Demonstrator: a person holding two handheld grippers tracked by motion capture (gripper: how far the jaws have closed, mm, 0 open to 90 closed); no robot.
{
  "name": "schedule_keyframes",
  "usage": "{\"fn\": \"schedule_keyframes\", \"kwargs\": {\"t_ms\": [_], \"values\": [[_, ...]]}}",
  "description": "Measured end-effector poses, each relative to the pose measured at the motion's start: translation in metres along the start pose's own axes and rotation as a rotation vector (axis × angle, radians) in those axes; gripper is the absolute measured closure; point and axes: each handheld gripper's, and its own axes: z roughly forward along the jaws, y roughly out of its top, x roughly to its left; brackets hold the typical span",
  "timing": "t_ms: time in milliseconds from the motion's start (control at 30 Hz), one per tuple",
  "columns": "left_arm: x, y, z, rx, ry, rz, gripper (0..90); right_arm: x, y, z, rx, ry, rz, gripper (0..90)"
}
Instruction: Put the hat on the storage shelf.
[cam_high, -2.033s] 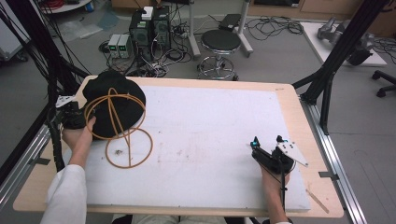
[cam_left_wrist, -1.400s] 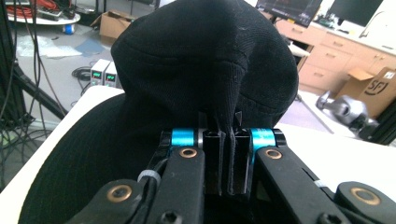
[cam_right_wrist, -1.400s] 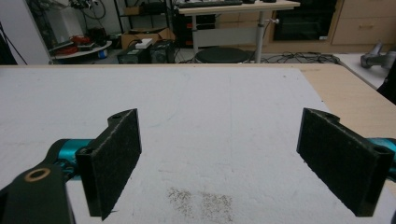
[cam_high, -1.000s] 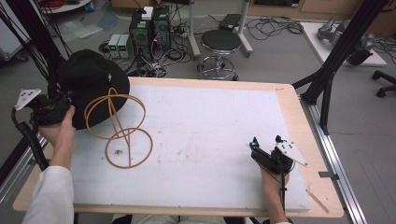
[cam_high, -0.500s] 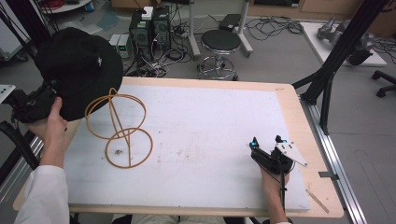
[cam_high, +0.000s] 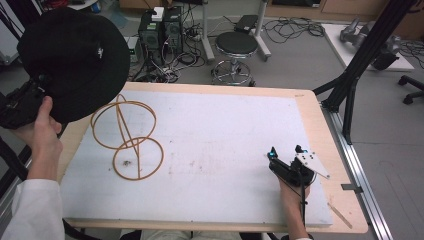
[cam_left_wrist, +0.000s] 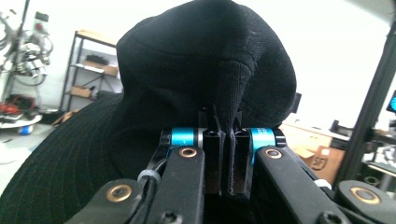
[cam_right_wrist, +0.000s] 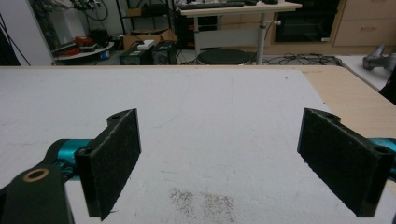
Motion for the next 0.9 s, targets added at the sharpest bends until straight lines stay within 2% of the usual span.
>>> {"fn": "schedule_keyframes", "kwargs": {"t_ms": [33, 67, 167, 267, 333, 500, 700, 767, 833, 900], "values": [[-0.005, 0.002, -0.002, -0.01, -0.023, -0.015, 87.5, 0.0, 0.0, 0.0, 0.0, 0.0, 0.0, 12.6], [-0.005, 0.002, -0.002, -0.01, -0.023, -0.015, 87.5, 0.0, 0.0, 0.0, 0.001, 0.0, 0.001, 12.6], [-0.012, 0.005, -0.005, -0.035, -0.06, -0.044, 87.5, 0.0, 0.0, 0.0, -0.002, 0.0, -0.001, 12.6], [-0.014, 0.007, -0.007, -0.044, -0.067, -0.044, 87.5, 0.0, 0.0, 0.0, -0.001, 0.0, -0.001, 12.6], [-0.014, 0.01, -0.009, -0.048, -0.076, -0.057, 87.5, 0.0, 0.0, 0.0, -0.004, 0.0, -0.006, 12.6], [-0.019, 0.012, -0.015, -0.063, -0.114, -0.068, 87.4, 0.0, 0.0, 0.0, -0.005, 0.001, -0.004, 12.6], [-0.017, 0.02, -0.021, -0.08, -0.111, -0.062, 87.4, 0.0, 0.0, -0.001, -0.003, 0.002, -0.005, 12.6], [-0.016, 0.023, -0.023, -0.09, -0.115, -0.077, 87.4, 0.001, 0.0, -0.001, -0.002, 0.001, -0.001, 12.6], [-0.015, 0.025, -0.027, -0.093, -0.145, -0.104, 87.4, 0.0, 0.0, -0.001, -0.002, 0.002, -0.005, 12.6], [-0.016, 0.026, -0.028, -0.087, -0.156, -0.109, 87.5, 0.0, 0.0, -0.001, -0.004, 0.004, -0.01, 12.6]]}}
